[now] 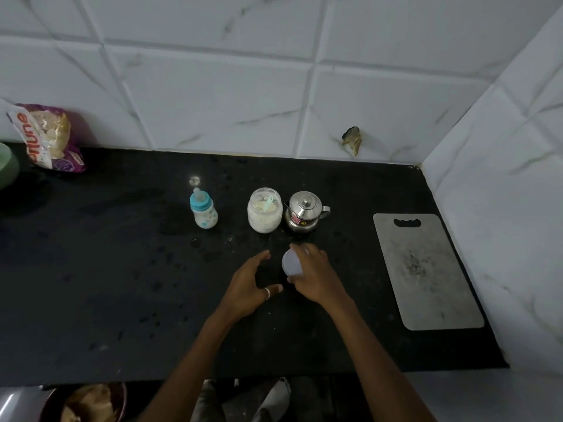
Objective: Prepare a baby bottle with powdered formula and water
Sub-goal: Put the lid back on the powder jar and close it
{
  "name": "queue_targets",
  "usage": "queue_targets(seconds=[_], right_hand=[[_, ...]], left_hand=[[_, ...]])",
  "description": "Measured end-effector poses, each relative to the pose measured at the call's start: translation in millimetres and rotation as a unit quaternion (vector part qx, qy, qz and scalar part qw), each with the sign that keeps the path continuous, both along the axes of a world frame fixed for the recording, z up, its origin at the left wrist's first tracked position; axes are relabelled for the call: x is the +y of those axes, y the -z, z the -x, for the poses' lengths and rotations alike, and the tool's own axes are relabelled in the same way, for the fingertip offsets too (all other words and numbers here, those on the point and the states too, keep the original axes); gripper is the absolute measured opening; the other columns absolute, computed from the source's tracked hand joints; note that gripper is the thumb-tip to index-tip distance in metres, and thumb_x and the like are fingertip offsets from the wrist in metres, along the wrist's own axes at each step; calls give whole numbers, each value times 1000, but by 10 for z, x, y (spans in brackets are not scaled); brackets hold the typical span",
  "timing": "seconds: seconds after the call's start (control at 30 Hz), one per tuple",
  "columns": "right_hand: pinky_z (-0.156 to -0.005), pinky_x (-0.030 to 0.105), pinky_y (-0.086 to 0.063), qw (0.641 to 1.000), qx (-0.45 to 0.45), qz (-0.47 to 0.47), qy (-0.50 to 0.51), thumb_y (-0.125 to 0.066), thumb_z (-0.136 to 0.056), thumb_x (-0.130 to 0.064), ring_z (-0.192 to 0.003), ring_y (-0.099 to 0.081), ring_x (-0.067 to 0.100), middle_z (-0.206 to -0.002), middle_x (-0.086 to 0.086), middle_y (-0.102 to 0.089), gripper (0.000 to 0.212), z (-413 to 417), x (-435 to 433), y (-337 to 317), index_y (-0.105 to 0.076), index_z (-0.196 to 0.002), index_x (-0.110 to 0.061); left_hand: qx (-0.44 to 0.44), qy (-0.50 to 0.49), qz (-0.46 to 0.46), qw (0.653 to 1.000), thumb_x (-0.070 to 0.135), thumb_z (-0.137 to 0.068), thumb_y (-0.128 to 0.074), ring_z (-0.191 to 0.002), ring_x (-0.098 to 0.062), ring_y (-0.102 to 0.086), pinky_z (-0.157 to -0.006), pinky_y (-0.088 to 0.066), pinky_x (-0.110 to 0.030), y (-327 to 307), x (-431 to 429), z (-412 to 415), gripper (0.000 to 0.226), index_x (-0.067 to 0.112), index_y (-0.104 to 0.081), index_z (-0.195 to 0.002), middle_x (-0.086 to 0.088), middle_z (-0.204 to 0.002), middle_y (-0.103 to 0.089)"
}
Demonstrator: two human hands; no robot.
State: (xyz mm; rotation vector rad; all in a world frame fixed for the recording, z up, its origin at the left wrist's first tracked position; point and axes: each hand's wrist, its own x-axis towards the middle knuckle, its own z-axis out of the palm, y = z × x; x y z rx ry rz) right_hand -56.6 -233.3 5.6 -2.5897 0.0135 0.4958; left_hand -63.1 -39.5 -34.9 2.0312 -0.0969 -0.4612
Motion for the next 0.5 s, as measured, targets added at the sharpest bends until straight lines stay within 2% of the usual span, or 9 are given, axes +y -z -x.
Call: queue_targets(seconds=[0.17, 0.27, 0.3, 0.4, 0.5], right_hand=[[-112, 37, -36, 991, -93, -88, 32, -79, -87, -26, -145, -33, 23, -161, 1, -33, 85, -232, 18, -546, -33, -158, -25], [-115, 38, -38, 983, -139, -119, 32, -78, -88, -26, -144, -35, 18, -159, -1, -35, 81, -381, 79, -887, -35, -156, -27], [-115, 39, -39, 979, -155, -128, 31, -78, -88, -26, -142, -36, 17, -157, -2, -36, 80, -433, 107, -980, -35, -156, -28], [-112, 38, -42, 971, -193, -138, 32, -78, -88, -28, -140, -39, 15, -156, -4, -38, 79, -569, 174, -1168, -37, -155, -31], [-110, 34, -43, 966, -206, -148, 45, -80, -88, -29, -138, -41, 11, -155, -8, -40, 79, -684, 232, -1242, -38, -155, -32]], left_hand=[[-50, -77, 37, 995, 26, -79, -90, -140, -9, -43, -116, -41, -31, -279, 80, -323, 93, 22, -38, -156, 3, -159, -45], [-95, -110, 50, 988, 22, -76, -92, -139, -8, -43, -108, -38, -15, -395, 107, -564, 95, 21, -37, -154, 8, -152, -45], [-97, -117, 53, 987, 23, -75, -93, -141, -9, -42, -111, -38, -17, -408, 121, -648, 100, 18, -35, -156, 8, -154, -43], [-81, -126, 53, 987, 29, -72, -95, -153, -19, -32, -125, -31, -40, -415, 149, -862, 115, 19, -24, -162, 0, -167, -31], [-62, -104, 55, 991, 27, -72, -96, -159, -21, -20, -128, -23, -41, -393, 157, -1034, 121, 21, -18, -164, -4, -172, -22]])
